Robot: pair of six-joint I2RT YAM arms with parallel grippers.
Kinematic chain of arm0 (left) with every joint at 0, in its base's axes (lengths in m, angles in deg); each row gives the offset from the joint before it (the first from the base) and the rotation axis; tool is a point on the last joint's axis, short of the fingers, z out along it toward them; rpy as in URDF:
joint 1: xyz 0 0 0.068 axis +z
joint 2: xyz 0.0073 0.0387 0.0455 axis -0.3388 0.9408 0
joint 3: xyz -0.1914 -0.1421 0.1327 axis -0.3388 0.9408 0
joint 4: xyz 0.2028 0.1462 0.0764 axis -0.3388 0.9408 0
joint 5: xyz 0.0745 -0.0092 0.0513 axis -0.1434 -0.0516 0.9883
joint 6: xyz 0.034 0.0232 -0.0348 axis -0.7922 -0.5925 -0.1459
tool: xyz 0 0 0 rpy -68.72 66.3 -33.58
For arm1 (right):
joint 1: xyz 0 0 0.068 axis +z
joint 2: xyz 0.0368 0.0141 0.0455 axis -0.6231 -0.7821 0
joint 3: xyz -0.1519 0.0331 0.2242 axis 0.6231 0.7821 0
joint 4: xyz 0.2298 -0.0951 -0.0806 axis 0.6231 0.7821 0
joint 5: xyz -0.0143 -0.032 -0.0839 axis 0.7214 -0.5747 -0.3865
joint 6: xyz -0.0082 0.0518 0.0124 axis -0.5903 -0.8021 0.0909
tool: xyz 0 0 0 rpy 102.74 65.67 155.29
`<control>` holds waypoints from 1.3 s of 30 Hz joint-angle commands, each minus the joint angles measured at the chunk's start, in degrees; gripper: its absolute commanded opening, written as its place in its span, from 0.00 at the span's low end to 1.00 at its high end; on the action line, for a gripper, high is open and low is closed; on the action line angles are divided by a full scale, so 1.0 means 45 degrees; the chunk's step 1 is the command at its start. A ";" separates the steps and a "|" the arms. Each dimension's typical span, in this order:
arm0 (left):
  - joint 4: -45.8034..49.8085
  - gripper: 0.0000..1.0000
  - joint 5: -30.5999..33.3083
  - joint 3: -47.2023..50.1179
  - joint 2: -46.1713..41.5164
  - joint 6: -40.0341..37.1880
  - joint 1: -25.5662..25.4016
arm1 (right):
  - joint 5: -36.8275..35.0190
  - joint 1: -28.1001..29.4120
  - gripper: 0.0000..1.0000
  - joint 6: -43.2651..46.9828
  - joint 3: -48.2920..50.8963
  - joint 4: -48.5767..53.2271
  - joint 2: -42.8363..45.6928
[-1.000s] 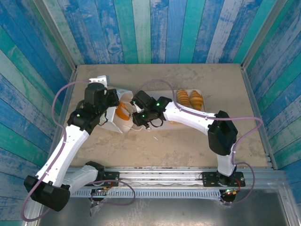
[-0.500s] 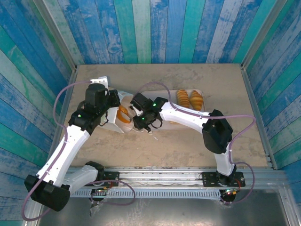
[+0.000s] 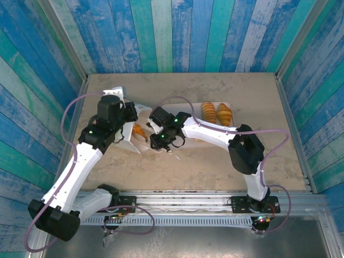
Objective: Take the fake bread out of the paper bag
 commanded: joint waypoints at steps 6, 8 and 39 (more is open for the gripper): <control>-0.0594 0.00 0.0272 0.0335 -0.0175 0.0457 0.0051 | -0.0278 -0.0050 0.35 0.1235 0.0554 0.0355 0.2217; -0.0727 0.00 0.0327 0.0382 -0.0126 0.0580 0.0042 | -0.0580 -0.0053 0.35 0.1503 0.0888 0.0632 0.2800; -0.0148 0.00 0.2681 -0.0378 0.1524 0.1739 0.0726 | -0.5352 -0.2116 0.37 0.2111 0.3396 0.4126 0.6356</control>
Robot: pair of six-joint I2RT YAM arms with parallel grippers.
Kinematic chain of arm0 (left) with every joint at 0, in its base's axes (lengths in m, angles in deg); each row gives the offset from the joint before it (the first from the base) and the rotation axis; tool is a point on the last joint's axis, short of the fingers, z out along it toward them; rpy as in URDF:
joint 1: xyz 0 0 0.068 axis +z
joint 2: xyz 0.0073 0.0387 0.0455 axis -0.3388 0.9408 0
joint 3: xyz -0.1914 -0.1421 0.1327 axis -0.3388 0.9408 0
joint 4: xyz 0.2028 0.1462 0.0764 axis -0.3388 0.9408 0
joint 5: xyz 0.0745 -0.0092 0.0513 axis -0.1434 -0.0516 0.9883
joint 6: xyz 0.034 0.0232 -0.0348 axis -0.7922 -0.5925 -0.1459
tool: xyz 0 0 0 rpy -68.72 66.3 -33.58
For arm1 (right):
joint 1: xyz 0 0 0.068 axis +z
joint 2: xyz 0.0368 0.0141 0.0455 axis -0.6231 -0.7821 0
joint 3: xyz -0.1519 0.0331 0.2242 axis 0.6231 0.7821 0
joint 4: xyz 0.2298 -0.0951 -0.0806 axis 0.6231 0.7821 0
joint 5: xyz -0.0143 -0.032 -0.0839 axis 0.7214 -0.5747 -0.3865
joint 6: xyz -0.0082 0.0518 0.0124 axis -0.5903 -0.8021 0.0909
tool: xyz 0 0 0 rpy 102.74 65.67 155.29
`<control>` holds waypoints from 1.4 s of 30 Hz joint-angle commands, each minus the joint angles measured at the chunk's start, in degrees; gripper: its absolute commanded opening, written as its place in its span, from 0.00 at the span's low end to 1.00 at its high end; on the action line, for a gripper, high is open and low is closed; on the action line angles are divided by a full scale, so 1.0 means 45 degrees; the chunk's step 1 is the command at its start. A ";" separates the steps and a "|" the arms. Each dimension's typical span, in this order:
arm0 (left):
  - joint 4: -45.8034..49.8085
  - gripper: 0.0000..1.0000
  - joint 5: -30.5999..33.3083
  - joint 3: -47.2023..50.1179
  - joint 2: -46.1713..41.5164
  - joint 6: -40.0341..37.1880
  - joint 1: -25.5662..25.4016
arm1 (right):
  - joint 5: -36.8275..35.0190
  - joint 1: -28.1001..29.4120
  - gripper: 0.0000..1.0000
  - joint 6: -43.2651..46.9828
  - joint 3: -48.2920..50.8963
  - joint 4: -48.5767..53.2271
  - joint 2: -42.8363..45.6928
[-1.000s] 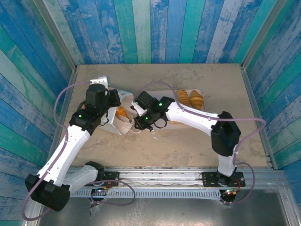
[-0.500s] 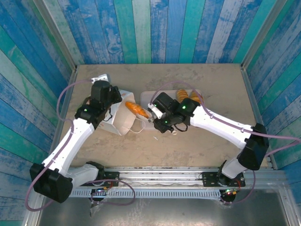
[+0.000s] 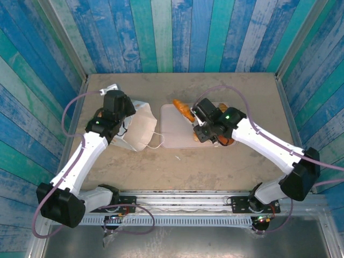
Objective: Take the fake bread out of the paper bag
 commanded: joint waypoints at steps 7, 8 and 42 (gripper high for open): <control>-0.0617 0.00 -0.0684 0.0293 -0.1040 -0.0089 0.0113 | -0.0365 0.0077 0.37 0.0047 -0.1061 0.0944 -0.2147; -0.0690 0.00 -0.0814 0.0358 -0.1109 -0.0106 0.0112 | -0.0399 0.0077 0.37 0.0080 -0.1120 0.0961 -0.2260; -0.0628 0.00 -0.0908 0.0727 -0.1839 -0.0089 0.0114 | 0.1199 0.1274 0.45 0.1078 -0.2135 0.1870 -0.3005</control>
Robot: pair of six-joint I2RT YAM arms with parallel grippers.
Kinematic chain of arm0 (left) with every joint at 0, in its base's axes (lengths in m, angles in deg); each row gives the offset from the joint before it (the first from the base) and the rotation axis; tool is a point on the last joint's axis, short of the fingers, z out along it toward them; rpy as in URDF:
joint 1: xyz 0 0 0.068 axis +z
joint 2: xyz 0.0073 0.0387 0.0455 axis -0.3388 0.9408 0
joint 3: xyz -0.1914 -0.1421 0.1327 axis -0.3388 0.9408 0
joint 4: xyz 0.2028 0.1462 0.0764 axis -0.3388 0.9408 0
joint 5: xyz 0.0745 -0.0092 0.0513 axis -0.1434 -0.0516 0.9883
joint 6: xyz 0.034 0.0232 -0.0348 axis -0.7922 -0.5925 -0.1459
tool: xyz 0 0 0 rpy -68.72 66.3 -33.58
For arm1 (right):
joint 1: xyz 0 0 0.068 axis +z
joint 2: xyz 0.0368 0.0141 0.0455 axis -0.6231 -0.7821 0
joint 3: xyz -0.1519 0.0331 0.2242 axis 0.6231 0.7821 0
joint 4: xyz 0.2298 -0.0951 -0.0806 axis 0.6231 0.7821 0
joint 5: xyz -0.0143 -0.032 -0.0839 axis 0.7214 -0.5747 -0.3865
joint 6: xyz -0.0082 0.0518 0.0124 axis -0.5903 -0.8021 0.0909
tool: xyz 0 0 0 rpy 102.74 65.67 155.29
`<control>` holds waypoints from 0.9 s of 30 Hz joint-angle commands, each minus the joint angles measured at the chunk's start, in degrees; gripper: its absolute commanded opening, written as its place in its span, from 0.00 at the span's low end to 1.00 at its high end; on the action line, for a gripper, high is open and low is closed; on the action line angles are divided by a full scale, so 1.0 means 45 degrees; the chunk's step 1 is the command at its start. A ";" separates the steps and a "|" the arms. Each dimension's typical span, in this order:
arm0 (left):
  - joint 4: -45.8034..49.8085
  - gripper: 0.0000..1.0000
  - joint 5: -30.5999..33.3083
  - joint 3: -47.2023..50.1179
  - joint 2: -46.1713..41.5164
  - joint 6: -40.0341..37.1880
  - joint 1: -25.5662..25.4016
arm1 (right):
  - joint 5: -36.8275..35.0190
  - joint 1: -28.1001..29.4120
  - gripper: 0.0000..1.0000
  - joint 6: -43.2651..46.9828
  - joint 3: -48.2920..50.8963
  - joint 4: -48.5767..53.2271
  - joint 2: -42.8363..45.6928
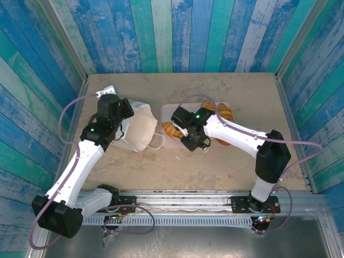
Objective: Take the fake bread out of the paper bag
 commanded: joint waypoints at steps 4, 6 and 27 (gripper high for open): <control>-0.0117 0.00 0.0035 0.0142 -0.0546 -0.0074 0.0068 | 0.0837 -0.0068 0.46 0.0141 -0.0822 0.0119 0.0851; -0.0113 0.00 0.0036 0.0156 -0.0566 -0.0056 0.0061 | 0.1044 -0.0323 0.46 0.0179 -0.0975 0.0030 0.0910; -0.0035 0.00 -0.0483 0.0204 -0.1046 -0.0349 0.0065 | 0.2230 -0.1662 0.49 0.1614 -0.3658 0.1640 -0.2134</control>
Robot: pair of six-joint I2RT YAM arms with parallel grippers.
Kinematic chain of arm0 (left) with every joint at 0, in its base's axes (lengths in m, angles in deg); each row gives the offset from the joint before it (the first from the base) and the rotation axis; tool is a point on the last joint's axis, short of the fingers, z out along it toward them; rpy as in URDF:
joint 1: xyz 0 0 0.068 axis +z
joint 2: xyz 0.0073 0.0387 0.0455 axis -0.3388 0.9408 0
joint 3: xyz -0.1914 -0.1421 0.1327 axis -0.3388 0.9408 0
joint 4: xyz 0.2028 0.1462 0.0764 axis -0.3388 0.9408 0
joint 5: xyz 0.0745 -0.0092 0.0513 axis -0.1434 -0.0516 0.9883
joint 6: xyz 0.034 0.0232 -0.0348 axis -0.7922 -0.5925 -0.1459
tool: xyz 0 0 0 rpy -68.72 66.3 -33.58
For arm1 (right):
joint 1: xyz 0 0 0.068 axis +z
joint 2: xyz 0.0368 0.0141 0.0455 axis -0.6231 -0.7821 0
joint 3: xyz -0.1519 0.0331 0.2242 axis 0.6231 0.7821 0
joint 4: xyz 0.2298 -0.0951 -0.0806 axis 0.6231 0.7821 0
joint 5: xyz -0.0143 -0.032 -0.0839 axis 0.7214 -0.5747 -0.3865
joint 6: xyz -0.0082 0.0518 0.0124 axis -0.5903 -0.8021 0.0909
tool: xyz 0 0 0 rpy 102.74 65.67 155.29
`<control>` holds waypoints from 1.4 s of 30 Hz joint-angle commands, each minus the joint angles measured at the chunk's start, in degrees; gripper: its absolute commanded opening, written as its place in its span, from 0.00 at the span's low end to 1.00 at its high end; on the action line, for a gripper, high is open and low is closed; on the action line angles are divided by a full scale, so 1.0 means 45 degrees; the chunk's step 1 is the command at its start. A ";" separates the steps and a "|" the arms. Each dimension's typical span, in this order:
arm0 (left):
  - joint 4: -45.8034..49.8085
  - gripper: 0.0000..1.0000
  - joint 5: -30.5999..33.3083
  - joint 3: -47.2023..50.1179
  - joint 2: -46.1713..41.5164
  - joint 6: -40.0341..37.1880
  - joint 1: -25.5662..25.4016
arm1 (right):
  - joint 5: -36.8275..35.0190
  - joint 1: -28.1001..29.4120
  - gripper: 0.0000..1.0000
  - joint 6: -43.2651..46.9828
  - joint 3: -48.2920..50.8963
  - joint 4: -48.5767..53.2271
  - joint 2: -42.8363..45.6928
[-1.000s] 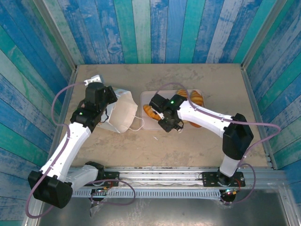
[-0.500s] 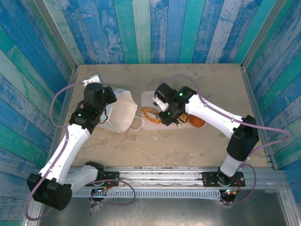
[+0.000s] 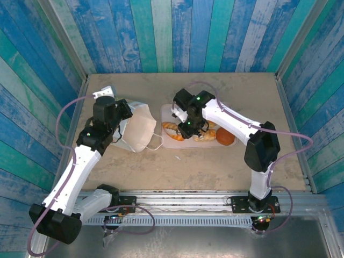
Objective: Take the fake bread out of the paper bag
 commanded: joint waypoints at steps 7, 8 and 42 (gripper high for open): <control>-0.0084 0.00 -0.0253 0.0069 -0.0156 -0.0168 0.0064 | 0.0011 0.0036 0.49 -0.0054 -0.0500 0.0541 -0.0542; -0.0098 0.00 -0.0244 0.0083 -0.0156 -0.0164 0.0065 | 0.0031 0.0040 0.48 -0.0127 -0.0564 0.0519 -0.0580; -0.0664 0.00 -0.0544 0.0555 -0.0038 0.0126 0.0065 | -0.1106 -0.1944 0.45 -0.6081 0.1440 -0.1942 0.0971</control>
